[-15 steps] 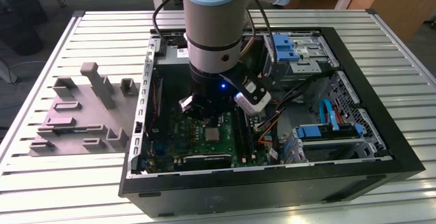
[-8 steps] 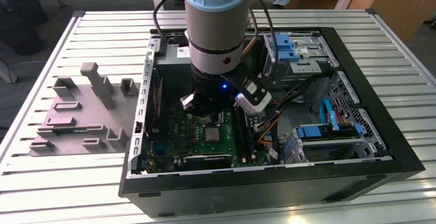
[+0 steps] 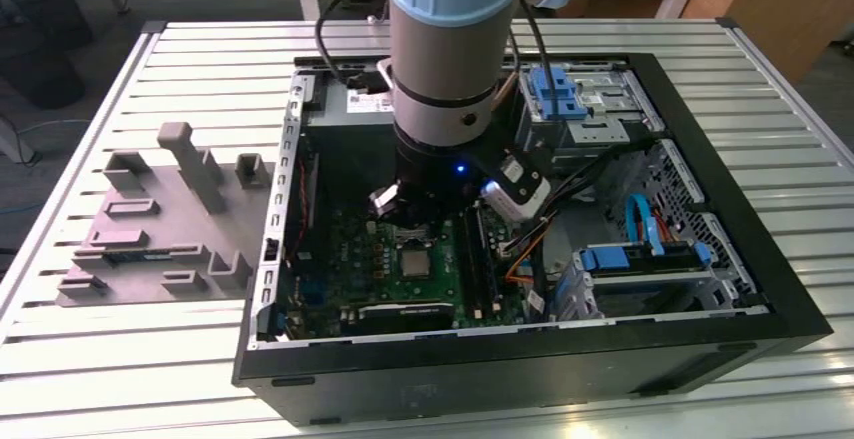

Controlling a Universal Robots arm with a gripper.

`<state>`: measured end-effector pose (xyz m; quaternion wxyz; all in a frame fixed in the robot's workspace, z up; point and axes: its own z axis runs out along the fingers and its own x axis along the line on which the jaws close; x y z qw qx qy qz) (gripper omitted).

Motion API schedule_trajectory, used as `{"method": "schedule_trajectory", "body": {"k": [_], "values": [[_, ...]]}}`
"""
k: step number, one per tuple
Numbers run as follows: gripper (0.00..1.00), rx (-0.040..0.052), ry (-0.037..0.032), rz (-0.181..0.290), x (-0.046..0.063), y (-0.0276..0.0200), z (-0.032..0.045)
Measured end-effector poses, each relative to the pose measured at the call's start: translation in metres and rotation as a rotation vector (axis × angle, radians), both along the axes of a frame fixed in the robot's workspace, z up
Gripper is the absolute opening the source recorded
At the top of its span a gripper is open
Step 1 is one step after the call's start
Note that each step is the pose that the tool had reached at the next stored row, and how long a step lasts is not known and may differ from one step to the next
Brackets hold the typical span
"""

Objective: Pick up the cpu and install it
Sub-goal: 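Close the cpu cover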

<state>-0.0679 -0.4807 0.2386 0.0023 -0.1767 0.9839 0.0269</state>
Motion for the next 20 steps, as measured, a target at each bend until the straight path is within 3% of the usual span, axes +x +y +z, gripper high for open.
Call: {"method": "schedule_trajectory", "body": {"k": [6,17,20], "values": [[0.11,0.0,0.0016,0.002,0.007,0.014,-0.0025],[0.11,0.0,0.0017,0.184,0.007,0.0146,-0.0082],[0.11,0.0058,0.001,0.204,0.009,0.0151,-0.0087]]}}
